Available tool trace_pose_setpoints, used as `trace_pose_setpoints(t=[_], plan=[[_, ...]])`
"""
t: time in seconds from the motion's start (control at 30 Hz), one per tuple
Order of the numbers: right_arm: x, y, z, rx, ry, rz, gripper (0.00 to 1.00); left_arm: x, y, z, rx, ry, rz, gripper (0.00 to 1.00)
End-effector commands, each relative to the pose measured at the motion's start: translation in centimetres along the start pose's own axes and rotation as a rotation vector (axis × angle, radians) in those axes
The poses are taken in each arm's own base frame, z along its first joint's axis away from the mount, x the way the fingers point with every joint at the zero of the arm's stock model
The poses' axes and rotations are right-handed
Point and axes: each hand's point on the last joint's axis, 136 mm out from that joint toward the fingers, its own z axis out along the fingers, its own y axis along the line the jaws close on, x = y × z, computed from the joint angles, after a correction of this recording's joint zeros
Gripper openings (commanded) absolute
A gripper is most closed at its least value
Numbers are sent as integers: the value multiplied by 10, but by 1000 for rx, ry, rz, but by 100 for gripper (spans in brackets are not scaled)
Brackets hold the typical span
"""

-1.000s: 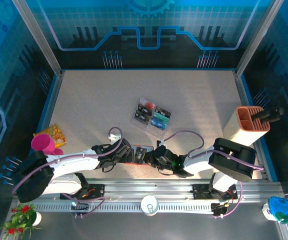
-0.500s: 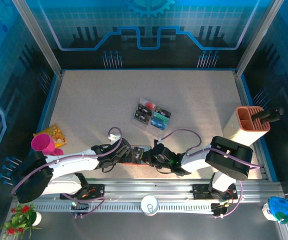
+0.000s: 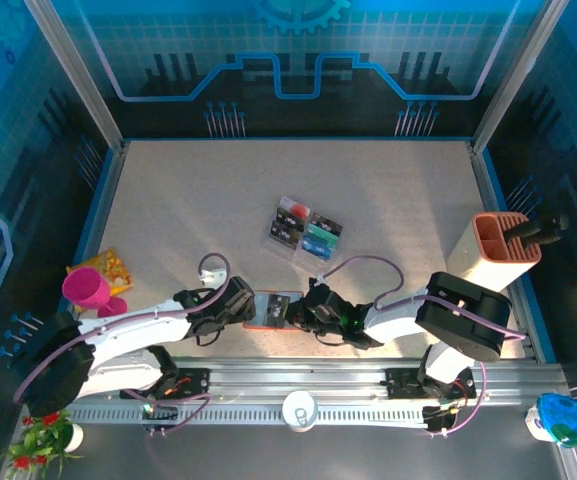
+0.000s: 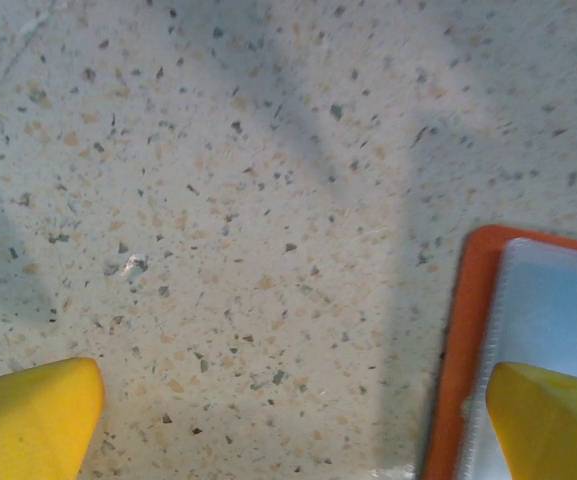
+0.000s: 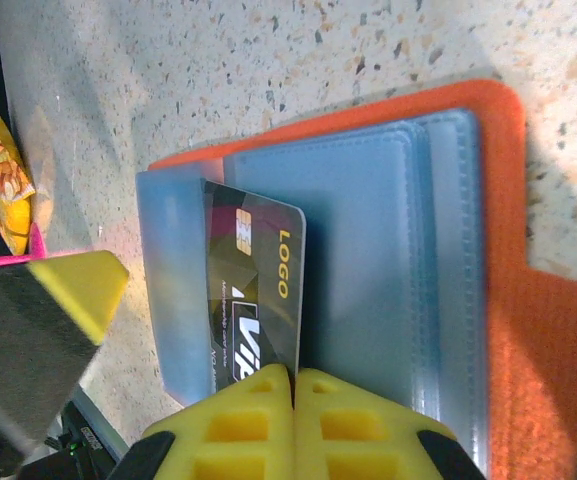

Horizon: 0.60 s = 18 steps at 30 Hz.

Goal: Put the credit cards into the card holder
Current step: Insert the credit card into the card slot.

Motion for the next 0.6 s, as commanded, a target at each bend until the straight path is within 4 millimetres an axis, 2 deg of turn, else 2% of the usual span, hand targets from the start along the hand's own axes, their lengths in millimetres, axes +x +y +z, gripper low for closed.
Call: trace_pose_setpoints(t=[0.0,0.57], plan=[[2,-22,-1,96,26,-29,0,13,6,10,-27,52,9,99],[7,-18,3,127,101,-67,0,24,5,21,-15,79,26,99]])
